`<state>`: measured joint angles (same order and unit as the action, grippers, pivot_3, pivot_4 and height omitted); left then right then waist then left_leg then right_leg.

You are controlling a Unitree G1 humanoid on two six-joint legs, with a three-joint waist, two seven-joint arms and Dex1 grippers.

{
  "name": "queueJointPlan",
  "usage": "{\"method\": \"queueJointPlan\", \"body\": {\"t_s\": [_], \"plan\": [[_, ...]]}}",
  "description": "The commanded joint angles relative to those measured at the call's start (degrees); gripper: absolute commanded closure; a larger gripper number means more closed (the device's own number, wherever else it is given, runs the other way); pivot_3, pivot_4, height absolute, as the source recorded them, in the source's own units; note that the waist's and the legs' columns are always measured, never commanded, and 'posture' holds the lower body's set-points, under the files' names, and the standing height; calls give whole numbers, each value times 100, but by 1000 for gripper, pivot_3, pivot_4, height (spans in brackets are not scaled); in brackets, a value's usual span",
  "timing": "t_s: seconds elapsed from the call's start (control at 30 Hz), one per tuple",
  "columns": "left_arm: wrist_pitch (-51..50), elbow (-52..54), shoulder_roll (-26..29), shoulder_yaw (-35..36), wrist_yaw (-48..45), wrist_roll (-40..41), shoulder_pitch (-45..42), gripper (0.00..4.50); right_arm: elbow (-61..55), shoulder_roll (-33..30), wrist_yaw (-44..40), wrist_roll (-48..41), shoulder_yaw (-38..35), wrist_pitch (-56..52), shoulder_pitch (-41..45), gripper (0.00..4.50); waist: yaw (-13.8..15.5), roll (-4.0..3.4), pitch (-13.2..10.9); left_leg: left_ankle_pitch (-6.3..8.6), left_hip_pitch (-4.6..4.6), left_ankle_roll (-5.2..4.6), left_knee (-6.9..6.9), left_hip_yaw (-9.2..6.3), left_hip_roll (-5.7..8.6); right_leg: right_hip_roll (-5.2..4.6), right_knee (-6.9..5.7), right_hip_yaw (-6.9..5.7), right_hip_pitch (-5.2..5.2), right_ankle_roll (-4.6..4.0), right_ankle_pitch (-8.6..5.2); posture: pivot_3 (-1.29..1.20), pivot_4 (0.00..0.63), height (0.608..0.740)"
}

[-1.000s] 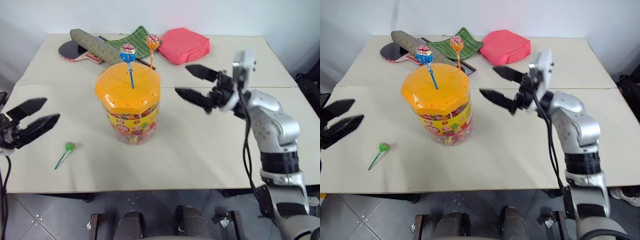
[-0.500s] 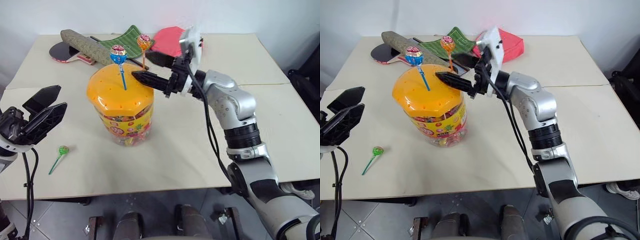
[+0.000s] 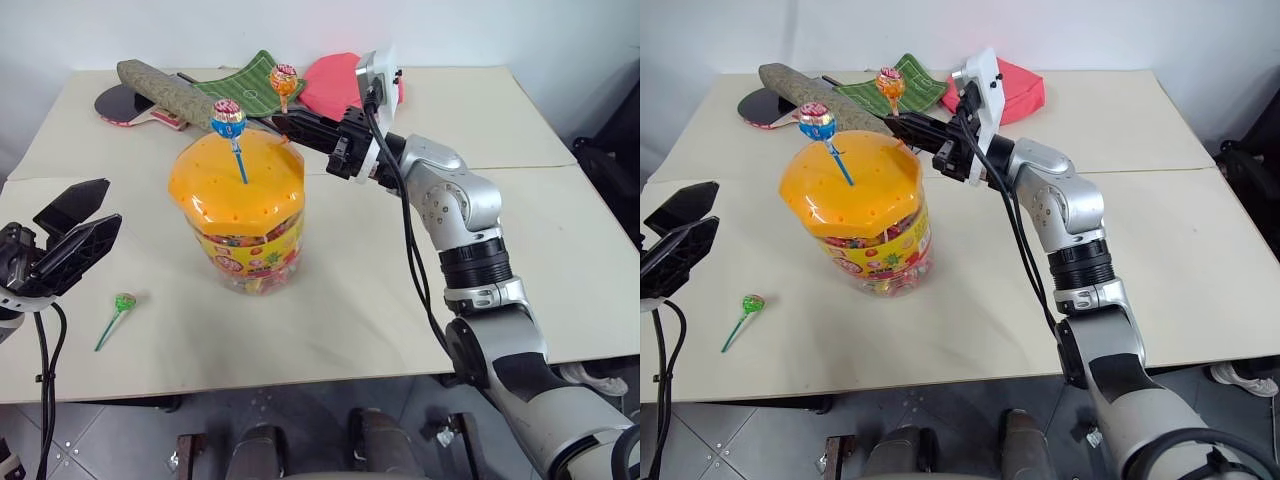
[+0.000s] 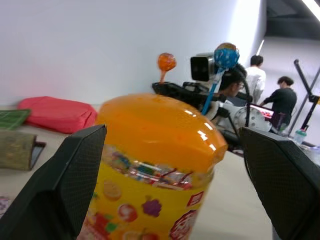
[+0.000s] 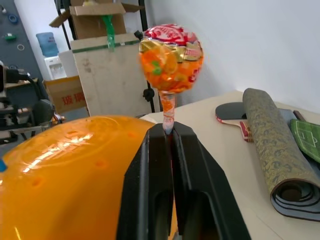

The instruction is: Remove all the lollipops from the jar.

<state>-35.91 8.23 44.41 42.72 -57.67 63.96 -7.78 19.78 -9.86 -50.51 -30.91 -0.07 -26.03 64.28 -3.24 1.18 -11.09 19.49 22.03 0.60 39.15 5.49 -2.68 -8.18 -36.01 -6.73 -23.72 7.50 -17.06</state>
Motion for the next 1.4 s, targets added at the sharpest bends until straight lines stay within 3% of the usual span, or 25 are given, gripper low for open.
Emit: {"method": "queueJointPlan", "body": {"t_s": [0.03,0.17,0.23,0.4,0.57,0.77,0.9,1.1,1.2,1.23,1.4], "plan": [[262,158,170,-79,-378,-193,24,0,-144,-19,-275,-466,-542,256,224,4468,1,0,0,0,2,0,0,0,0,1,1,0,-1,0,0,0,150,740],[757,309,92,-363,-844,-553,-14,0,-226,-623,-451,-920,-1137,-122,315,4468,51,0,0,0,3,0,1,-1,0,0,2,-1,1,0,0,0,150,740],[805,335,155,-482,-997,-650,32,0,-205,-1480,-538,-741,-1046,-817,250,4468,128,0,0,0,7,-1,6,-3,2,0,4,-1,1,0,0,0,150,740],[1205,406,338,-657,-1424,-1123,227,0,69,-3736,-767,374,108,-2439,-192,4468,169,0,0,2,9,-2,-1,0,0,-1,14,-2,-1,-1,0,0,150,740],[1548,304,522,-730,-1922,-1450,478,0,457,-4929,-1077,1791,1013,-1338,-1333,4468,142,-2,-1,4,9,-4,-6,29,0,-1,28,8,-9,-1,-1,0,150,740],[1874,199,338,-592,-2033,-1407,447,0,1366,-4889,-699,2529,908,303,-1904,4468,102,-26,-6,2,4,-4,2,67,-4,-2,16,34,-26,-1,-1,0,150,740],[1786,265,233,-601,-1905,-1286,510,0,1732,-4611,-985,2216,538,299,-1895,3554,126,-26,-5,3,5,-4,3,66,-5,-2,16,34,-26,-1,-1,0,150,740],[1637,287,190,-538,-1701,-1137,495,0,1677,-4517,-1890,1882,146,1142,-1886,1562,171,-30,-8,3,5,-4,6,64,-5,-2,15,34,-25,-1,-1,0,150,740],[1501,172,-6,-292,-1287,-798,371,0,1269,-4100,-2560,1081,-457,1918,-1582,692,151,-31,-8,3,5,-5,9,62,-5,-2,15,34,-23,0,0,0,150,740],[1458,156,-90,-210,-1116,-699,352,0,883,-3882,-2765,650,-602,1668,-1486,378,136,-32,-8,2,4,-4,10,63,-7,-2,15,35,-23,0,0,0,150,740],[1227,178,-348,41,-670,-340,496,0,-1164,-2791,-2558,-553,-433,408,-1297,378,141,-33,-7,3,-3,-2,6,49,-14,0,-3,25,-23,-1,0,0,150,740]]}}
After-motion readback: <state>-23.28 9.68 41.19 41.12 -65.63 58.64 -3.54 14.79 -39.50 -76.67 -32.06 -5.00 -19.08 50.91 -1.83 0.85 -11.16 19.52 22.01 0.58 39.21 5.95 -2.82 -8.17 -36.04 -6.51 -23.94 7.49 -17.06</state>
